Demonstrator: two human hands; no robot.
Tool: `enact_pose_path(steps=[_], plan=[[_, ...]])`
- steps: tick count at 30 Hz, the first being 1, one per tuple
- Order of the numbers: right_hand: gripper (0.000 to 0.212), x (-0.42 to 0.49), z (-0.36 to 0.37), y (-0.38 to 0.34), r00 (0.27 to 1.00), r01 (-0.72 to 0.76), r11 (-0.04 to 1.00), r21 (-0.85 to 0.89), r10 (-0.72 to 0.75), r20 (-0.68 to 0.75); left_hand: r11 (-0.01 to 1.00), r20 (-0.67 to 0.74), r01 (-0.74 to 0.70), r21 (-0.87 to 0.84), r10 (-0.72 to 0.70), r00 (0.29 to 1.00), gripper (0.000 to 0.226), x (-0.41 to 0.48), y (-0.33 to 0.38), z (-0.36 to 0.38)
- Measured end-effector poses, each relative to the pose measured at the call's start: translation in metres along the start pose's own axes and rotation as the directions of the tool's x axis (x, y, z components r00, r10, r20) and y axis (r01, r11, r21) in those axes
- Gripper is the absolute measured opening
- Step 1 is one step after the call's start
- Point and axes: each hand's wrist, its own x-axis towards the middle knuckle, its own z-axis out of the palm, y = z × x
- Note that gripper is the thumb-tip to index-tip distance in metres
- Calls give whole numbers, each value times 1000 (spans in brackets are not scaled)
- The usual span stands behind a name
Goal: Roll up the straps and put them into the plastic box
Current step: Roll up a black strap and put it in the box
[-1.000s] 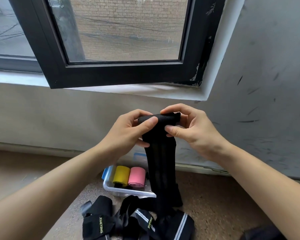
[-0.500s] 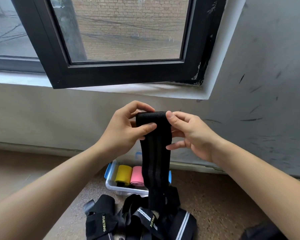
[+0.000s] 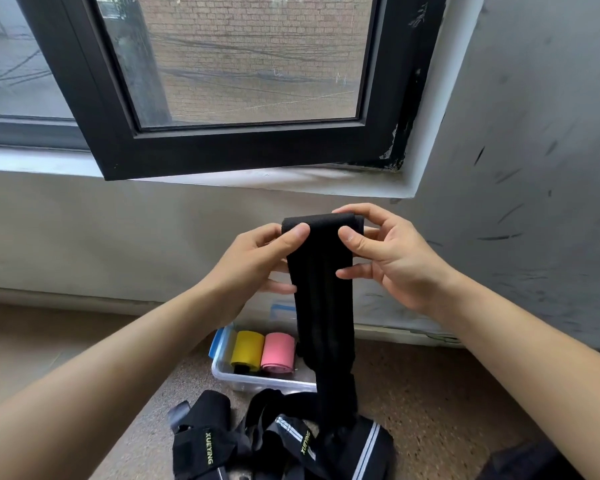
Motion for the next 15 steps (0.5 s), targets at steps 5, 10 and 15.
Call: enact_pose_path(steps=[5,10,15], plan=[[29,-1,1,3,999,18,999,-41,-16,31,999,-44,-31,-29,30,999,32,0,-2,2],[36,0,-3,3,997,-67,996,-56,70,46,991,-69,-136,0,136,988,24,-1,-1,1],[52,0,6,1,983,-171,981,-88,176,53,962,-42,-260,87,264,964,27,-1,-3,1]])
